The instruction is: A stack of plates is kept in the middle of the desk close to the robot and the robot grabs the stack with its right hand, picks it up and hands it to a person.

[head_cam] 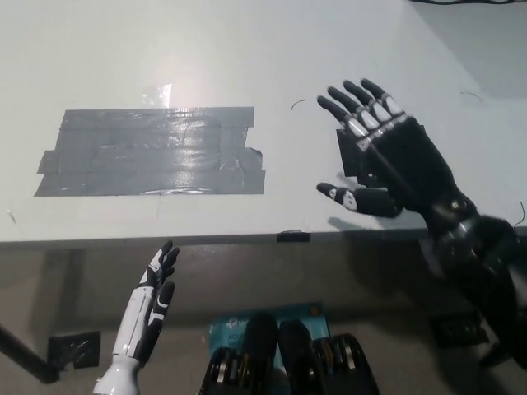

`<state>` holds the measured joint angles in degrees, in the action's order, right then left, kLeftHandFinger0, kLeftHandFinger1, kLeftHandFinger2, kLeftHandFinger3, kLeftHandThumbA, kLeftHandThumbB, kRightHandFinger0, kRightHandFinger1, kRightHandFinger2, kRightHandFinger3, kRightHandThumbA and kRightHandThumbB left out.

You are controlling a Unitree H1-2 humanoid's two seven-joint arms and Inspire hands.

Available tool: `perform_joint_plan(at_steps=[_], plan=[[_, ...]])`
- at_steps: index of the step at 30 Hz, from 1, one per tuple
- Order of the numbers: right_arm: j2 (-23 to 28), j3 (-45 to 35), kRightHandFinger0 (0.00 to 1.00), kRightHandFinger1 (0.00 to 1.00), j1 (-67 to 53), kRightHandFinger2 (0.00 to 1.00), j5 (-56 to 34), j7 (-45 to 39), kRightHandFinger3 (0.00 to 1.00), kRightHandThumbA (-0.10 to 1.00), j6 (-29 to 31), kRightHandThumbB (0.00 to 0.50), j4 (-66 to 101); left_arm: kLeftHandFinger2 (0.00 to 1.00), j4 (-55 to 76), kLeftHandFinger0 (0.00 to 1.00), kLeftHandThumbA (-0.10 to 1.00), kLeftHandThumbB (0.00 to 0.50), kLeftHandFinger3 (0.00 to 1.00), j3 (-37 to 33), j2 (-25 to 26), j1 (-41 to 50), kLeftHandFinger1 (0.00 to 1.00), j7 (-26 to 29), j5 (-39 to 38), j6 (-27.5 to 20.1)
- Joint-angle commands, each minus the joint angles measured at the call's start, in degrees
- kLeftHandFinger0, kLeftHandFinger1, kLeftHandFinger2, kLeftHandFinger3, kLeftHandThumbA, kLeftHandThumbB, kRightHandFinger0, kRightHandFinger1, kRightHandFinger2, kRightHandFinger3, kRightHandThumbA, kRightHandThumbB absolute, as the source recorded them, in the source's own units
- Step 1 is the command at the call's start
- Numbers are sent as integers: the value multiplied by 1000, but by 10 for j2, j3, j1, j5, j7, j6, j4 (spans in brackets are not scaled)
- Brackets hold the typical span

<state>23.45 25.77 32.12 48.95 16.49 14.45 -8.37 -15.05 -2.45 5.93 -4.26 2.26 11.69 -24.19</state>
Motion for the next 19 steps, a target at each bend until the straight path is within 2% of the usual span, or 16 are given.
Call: perform_joint_plan(at_steps=[1, 3, 5, 6, 7, 9, 10, 11, 12, 13, 15, 16, 18, 19], plan=[[63, -171, 1000, 1000, -172, 1000, -272, -88, 1000, 847, -191, 500, 543, 1000, 25, 1000, 1000, 323, 1000, 0, 3, 12, 1000, 6, -2, -27], [56, -176, 1000, 1000, -195, 1000, -272, -75, 1000, 871, -185, 489, 552, 1000, 26, 1000, 1000, 315, 1000, 1, 3, 12, 1000, 6, -1, -27], [38, -164, 1000, 1000, -257, 1000, -286, -29, 1000, 877, -133, 447, 543, 1000, 25, 1000, 1000, 314, 1000, 1, 2, 8, 1000, 5, -3, -24], [33, -160, 1000, 1000, -271, 1000, -296, -19, 1000, 874, -123, 446, 539, 1000, 24, 1000, 1000, 314, 1000, 0, 1, 6, 1000, 5, -3, -24], [19, -152, 1000, 1000, -297, 1000, -300, -6, 1000, 948, -102, 401, 519, 1000, 22, 1000, 1000, 328, 1000, 0, 1, 6, 1000, 4, -4, -25], [5, -147, 1000, 1000, -318, 1000, -296, 3, 1000, 963, -81, 392, 498, 1000, 22, 1000, 1000, 330, 1000, 0, 1, 8, 1000, 4, -4, -26], [-11, -142, 1000, 1000, -335, 1000, -297, 17, 1000, 1000, -48, 338, 452, 1000, 22, 1000, 1000, 329, 1000, -1, 2, 12, 1000, 4, -4, -27], [-18, -141, 1000, 1000, -341, 1000, -298, 23, 1000, 1000, -34, 334, 431, 1000, 22, 1000, 1000, 329, 1000, -2, 2, 14, 1000, 4, -5, -27], [-41, -145, 1000, 1000, -353, 1000, -303, 37, 1000, 1000, -12, 303, 373, 1000, 23, 1000, 1000, 329, 1000, -4, 3, 16, 1000, 6, -4, -27], [-59, -148, 1000, 1000, -360, 1000, -324, 39, 1000, 1000, -7, 316, 336, 1000, 23, 1000, 1000, 325, 1000, -4, 2, 19, 1000, 6, -4, -27], [-77, -153, 1000, 1000, -360, 1000, -338, 36, 1000, 1000, -4, 297, 307, 1000, 25, 1000, 1000, 324, 1000, -3, 1, 22, 1000, 4, -4, -27], [-93, -156, 1000, 1000, -357, 1000, -345, 33, 1000, 1000, 0, 254, 284, 1000, 26, 1000, 1000, 324, 1000, -2, 0, 22, 1000, 4, -3, -25], [-114, -153, 1000, 1000, -358, 1000, -378, 18, 1000, 1000, 10, 204, 254, 1000, 23, 1000, 1000, 322, 1000, -2, 0, 26, 1000, 3, -5, -26], [-114, -153, 1000, 1000, -358, 1000, -378, 18, 1000, 1000, 10, 204, 254, 1000, 23, 1000, 1000, 322, 1000, -2, 0, 26, 1000, 3, -5, -26]])
